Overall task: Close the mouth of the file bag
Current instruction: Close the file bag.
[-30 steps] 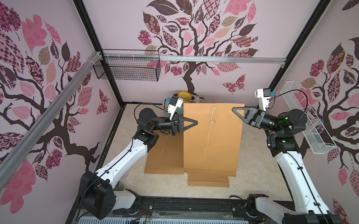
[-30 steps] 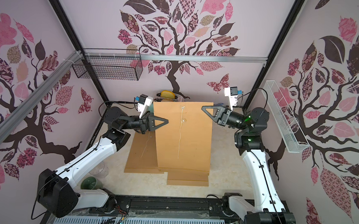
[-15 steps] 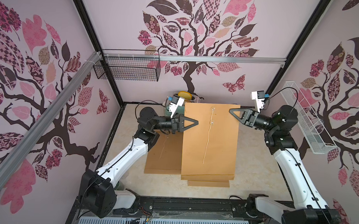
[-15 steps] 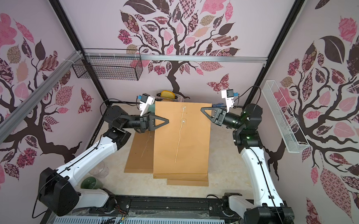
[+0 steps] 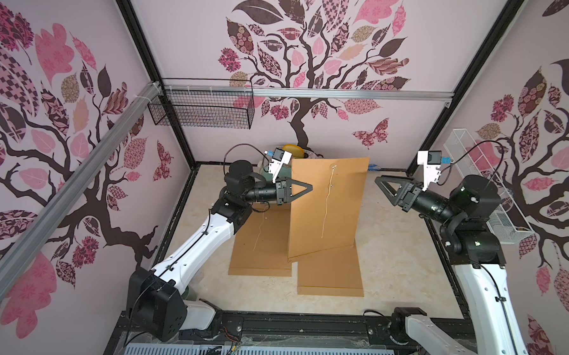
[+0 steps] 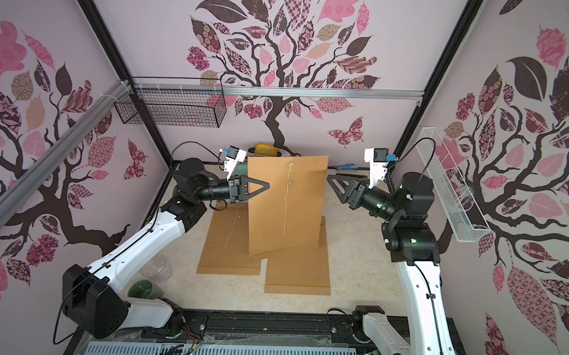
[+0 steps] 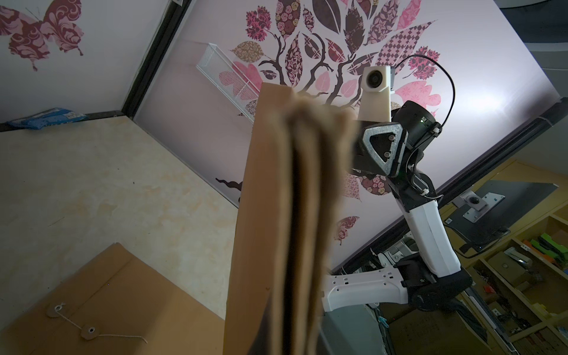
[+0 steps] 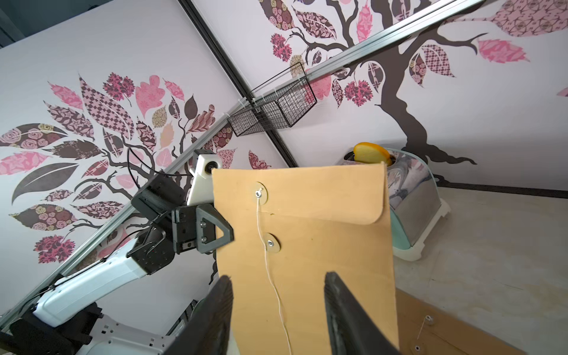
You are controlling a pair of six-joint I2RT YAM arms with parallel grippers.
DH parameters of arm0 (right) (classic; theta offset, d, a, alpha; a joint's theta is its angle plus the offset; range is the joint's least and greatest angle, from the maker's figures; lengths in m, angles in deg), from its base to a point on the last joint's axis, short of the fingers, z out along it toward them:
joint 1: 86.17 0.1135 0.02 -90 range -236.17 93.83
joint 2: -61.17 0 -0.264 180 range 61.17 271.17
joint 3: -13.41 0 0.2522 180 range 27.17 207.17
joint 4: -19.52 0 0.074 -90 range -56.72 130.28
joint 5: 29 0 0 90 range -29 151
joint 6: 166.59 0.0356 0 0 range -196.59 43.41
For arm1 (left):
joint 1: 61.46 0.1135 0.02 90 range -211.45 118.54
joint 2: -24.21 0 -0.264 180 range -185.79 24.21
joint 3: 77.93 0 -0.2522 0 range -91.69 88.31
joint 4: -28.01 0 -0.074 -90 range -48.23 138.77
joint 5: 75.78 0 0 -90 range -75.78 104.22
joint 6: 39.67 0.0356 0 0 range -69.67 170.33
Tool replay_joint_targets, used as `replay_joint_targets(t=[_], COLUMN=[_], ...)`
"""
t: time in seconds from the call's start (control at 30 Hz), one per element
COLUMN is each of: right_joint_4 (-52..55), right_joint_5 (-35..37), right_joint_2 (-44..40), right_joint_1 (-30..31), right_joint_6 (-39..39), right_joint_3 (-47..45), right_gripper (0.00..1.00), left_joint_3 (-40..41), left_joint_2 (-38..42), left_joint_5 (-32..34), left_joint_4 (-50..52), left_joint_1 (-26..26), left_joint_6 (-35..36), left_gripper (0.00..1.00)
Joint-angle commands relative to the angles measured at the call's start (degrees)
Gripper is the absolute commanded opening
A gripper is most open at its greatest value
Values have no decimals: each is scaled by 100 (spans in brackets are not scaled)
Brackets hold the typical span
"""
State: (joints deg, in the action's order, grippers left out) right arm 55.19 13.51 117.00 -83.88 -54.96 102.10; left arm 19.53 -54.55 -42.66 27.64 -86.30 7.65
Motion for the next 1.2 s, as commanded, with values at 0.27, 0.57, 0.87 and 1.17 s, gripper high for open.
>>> replay_joint_targets(t=[0.27,0.57,0.87,1.17], right_joint_4=[974,652,156,-198], right_joint_5=[1759,2158,1742,1148], right_joint_2=[883,1108,1226,1394], right_joint_1=[1977,2335,2330,2337], right_joint_6=[-783,-1043,-796,-446], right_joint_3=[882,704,486,429], right_gripper=[50,45,43,42], left_joint_3=[78,-3,5,-18], left_joint_2=[-50,-69,-61,-23], left_joint_5=[431,443,372,337], left_joint_4=[-270,-213,-247,-248], left_joint_1=[-217,-363,-397,-407], left_joint_6=[-94,-48,-54,-94], left_gripper=[0,0,0,0])
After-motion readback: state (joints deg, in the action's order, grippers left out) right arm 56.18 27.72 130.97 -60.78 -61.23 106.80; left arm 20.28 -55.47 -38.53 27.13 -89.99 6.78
